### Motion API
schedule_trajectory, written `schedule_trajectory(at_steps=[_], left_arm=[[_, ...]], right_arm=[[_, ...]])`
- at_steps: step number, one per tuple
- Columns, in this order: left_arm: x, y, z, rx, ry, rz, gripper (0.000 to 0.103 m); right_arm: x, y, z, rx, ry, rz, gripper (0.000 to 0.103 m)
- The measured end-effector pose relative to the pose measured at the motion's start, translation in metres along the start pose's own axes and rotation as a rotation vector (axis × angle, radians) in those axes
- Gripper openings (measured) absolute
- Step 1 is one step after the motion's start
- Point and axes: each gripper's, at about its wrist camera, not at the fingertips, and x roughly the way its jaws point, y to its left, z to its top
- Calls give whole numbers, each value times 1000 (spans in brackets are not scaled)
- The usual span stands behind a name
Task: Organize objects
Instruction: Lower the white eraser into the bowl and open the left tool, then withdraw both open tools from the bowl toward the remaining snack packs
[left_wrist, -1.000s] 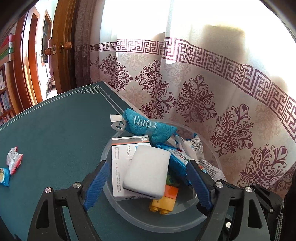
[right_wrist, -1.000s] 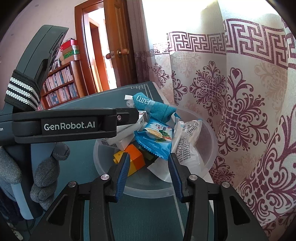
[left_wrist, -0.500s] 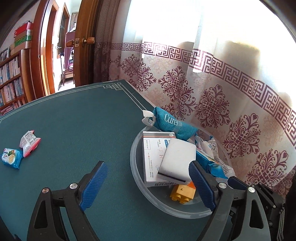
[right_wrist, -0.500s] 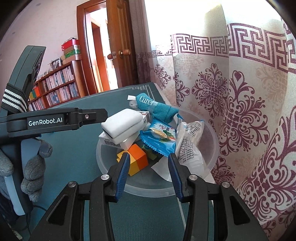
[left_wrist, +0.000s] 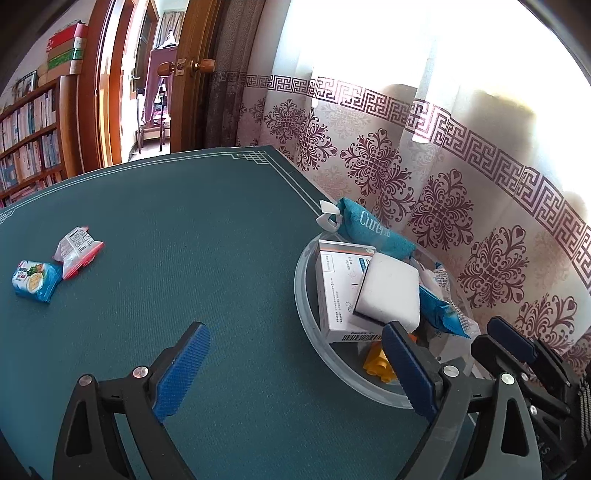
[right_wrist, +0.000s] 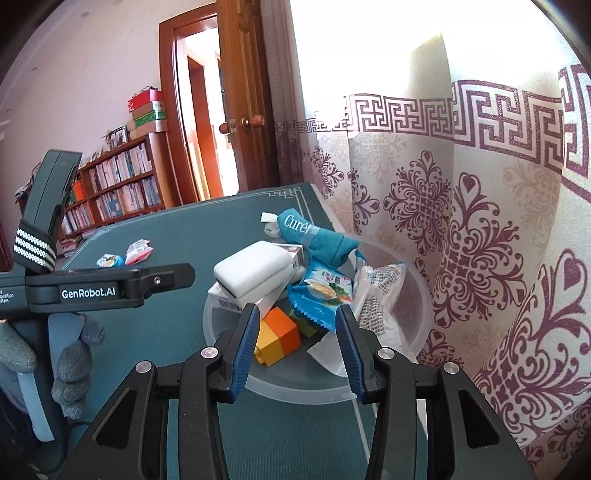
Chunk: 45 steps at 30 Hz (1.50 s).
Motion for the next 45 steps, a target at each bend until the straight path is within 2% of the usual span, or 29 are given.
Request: schedule_trajectory(at_steps=[3,11,15,25,32,36,45], left_arm=[[-3,3,-3,-3,1,4,97],[-15,21,-7,-32,-16,27,97],[-18,32,-10,-50,-15,40,97],[-20,60,-18,-89,-4,87,97],[-24,84,-25,-125,2,132,97],[-26,104,-26,-166,3,166,98],[-37,160,-29,-256,-5,279,99]], right_arm=[[11,-6,3,23,21,3,47],[43,-5,-1,46,130,102,47],[52,-2,-7,44,165,107,47],[29,3,1,30,94,61,47],[15,30,7,-32,38,43,48],[10,43,9,-45,11,57,58],[16,82,8,-101,10,113,58]])
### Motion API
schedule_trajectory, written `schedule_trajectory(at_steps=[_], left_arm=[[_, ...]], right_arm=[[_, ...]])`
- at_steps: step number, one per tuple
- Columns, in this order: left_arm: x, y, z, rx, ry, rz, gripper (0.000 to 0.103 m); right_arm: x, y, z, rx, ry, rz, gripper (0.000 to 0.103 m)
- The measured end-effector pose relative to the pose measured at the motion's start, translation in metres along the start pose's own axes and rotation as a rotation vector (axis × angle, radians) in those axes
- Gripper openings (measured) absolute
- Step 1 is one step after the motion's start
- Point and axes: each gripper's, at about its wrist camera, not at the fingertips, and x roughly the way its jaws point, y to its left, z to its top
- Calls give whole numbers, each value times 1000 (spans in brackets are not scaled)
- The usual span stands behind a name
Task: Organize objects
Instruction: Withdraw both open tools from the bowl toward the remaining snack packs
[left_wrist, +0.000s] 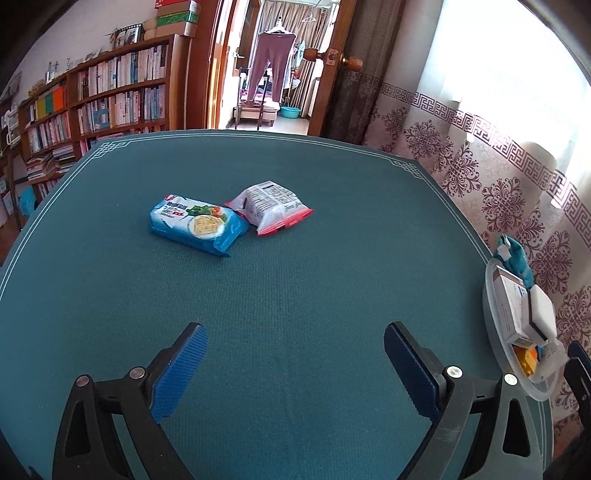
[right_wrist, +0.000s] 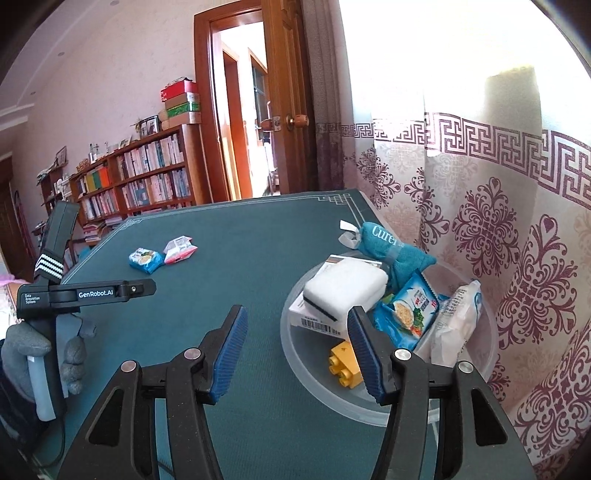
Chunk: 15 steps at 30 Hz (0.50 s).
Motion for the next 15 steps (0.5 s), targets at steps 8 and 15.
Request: schedule_trajectory(at_steps=[8,15], left_arm=[[12,51,17,-139,19,55,99],[23,70,37,-228,7,93,99]], right_arm=[[21,40,-8,-73,44,77,58],[38,67,-13,-120,83,142,58]])
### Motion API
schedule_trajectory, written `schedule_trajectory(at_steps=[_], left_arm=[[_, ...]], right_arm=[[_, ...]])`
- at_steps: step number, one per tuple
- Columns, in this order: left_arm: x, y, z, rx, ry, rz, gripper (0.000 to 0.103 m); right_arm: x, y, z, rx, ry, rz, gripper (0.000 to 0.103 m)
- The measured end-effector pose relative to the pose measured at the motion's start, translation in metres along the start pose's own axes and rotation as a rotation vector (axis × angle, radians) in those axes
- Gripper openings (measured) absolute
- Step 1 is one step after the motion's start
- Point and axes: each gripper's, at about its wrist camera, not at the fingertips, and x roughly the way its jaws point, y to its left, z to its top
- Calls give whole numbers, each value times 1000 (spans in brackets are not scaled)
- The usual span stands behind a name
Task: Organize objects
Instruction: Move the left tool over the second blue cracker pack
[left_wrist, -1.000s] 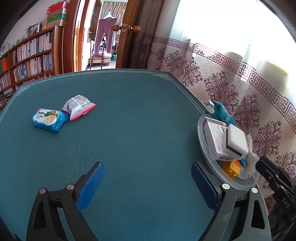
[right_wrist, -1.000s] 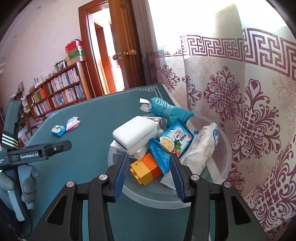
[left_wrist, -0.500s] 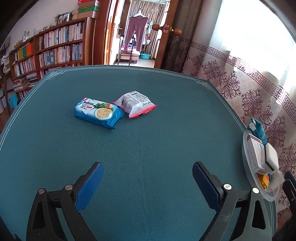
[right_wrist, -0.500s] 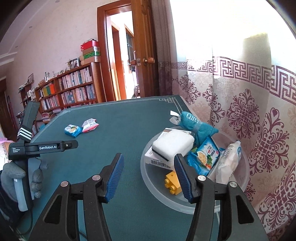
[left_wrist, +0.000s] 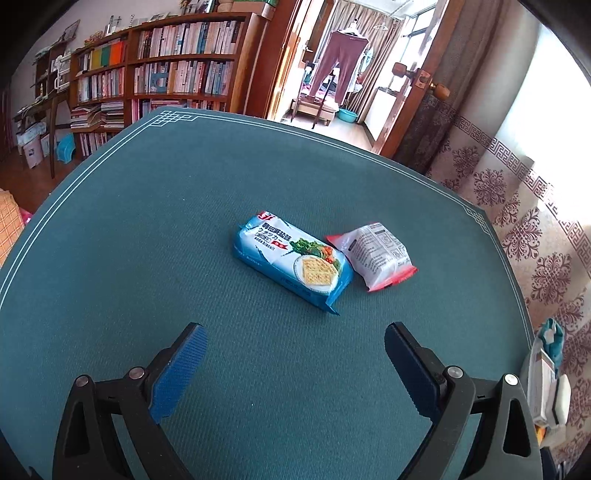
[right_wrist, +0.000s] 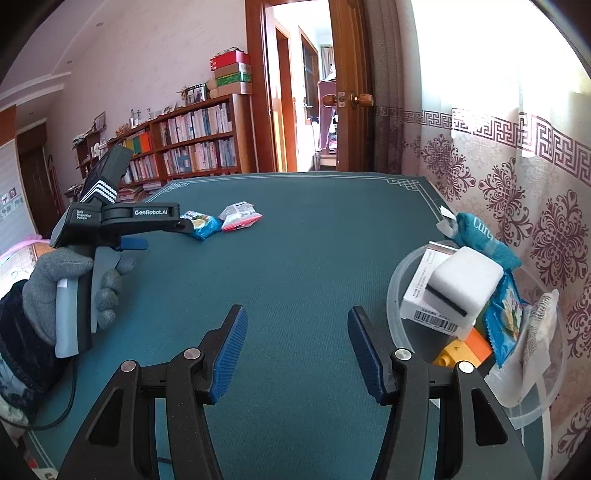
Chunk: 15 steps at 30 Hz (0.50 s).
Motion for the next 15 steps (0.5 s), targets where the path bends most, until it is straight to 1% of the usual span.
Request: schedule_trajectory(at_steps=[3,9,12,15], left_arm=[[9,5,8,-49,6,7,101],[28,12,22,-148,9,28,101],[37,13,30,-185,-1,52,102],[46,12,37,-201,0,82,102]], right_arm=[[7,8,0,-15,10,17,58],[18,10,-4,-17,36,34,59],[21,7,-5,-8,46,35,59],[24,5,-6,4,52,35,59]])
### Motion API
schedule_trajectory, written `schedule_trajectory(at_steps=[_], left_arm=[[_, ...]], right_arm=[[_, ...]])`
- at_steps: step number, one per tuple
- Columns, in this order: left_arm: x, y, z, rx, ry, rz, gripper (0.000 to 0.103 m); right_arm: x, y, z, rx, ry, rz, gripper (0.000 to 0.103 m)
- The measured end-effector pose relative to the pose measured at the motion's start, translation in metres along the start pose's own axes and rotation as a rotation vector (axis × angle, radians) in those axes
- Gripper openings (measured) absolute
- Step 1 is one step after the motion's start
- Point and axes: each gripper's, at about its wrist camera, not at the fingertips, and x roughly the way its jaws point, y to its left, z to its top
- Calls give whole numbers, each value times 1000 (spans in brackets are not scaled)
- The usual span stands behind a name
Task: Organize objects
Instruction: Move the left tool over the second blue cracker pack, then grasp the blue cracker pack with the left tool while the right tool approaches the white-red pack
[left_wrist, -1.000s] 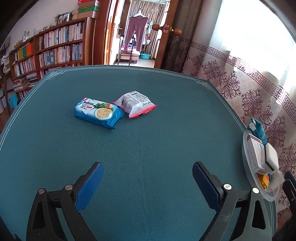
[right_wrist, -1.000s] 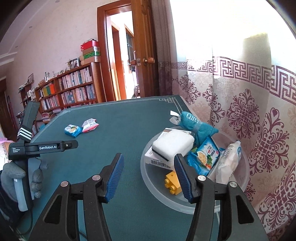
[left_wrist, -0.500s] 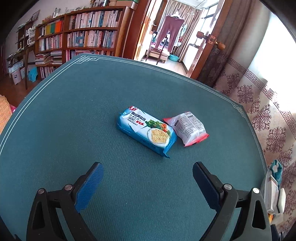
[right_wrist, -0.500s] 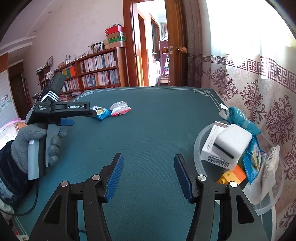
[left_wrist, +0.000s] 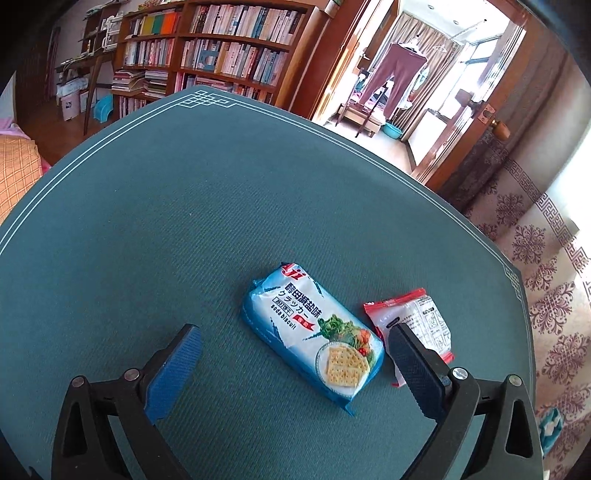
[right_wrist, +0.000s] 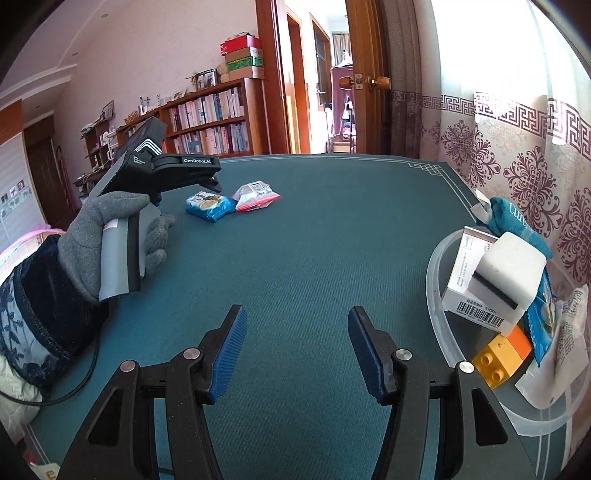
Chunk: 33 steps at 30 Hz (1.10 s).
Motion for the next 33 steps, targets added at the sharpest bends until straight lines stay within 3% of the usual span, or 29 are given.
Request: schedule_trajectory(at_steps=[8,18,25,33], left_arm=[[11,-7,5,66,-39,102,102],[0,6,-5,136,-36,89,103],[-12,26,-12,127,-43,150,103],[-3,15,-13,175,-41,166,102]], right_arm=[[9,-1,-3,10,26,4,59],[9,-1,-2,12,20,2,59],[9,0,-3,13,20,13,59],[9,3,-4,10,23,2,59]])
